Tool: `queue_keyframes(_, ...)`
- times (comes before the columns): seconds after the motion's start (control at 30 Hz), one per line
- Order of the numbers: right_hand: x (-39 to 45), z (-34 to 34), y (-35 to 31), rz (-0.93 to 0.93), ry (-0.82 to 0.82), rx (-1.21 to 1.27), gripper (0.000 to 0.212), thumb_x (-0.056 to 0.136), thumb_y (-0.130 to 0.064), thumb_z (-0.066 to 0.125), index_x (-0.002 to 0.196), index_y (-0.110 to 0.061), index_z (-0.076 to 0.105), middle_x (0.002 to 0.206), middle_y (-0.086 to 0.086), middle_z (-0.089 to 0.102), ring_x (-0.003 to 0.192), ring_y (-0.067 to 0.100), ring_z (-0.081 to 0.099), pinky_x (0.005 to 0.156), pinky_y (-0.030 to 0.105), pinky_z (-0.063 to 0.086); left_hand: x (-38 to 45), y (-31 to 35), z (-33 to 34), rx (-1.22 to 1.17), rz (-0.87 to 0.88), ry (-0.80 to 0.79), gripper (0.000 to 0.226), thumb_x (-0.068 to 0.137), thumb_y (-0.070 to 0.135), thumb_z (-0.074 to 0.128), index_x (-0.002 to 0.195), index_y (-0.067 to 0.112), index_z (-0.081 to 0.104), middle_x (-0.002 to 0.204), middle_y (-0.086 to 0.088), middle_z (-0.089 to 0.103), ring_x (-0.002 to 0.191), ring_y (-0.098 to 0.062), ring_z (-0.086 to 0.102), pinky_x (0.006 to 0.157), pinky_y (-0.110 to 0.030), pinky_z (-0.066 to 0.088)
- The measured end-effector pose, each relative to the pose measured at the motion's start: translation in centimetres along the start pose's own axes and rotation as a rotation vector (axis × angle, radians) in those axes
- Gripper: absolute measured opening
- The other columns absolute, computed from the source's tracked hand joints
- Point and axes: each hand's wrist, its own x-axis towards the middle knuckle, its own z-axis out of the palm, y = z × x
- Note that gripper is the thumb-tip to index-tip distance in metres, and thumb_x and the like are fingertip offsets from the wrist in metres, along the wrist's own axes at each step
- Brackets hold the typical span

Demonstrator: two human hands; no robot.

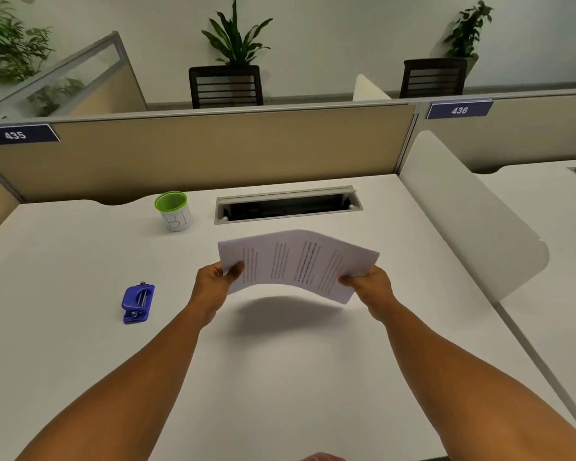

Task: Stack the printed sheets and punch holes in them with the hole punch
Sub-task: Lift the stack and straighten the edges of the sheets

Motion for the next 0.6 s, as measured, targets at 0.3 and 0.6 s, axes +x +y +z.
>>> queue_keyframes(0.3,-0.7,0.3,0.1,-0.056,-0.001,-0.075,0.037,0.079,0.003,0.070,0.098,-0.028,0.065,0.095,-0.005,0.071,0.092,0.020,0.067,0.070,0.025,0.056,-0.7,-1.5,0.0,0.024,-0.016,-0.010,0.018,0.091,0.031,0.067,0.109,0.028,0.068,0.098,0.005,0.072,0.091,-0.020,0.066,0.089,-0.038,0.053)
queue_keyframes(0.6,-0.7,0.8,-0.2,-0.088,0.015,-0.228,0.023,0.090,-0.014,0.067,0.112,-0.021,0.063,0.101,0.001,0.068,0.094,0.026,0.065,0.083,0.036,0.056,-0.8,-1.5,-0.1,0.052,-0.036,0.028,0.028,0.091,0.028,0.068,0.117,0.018,0.065,0.106,-0.001,0.070,0.099,-0.026,0.064,0.075,-0.028,0.053)
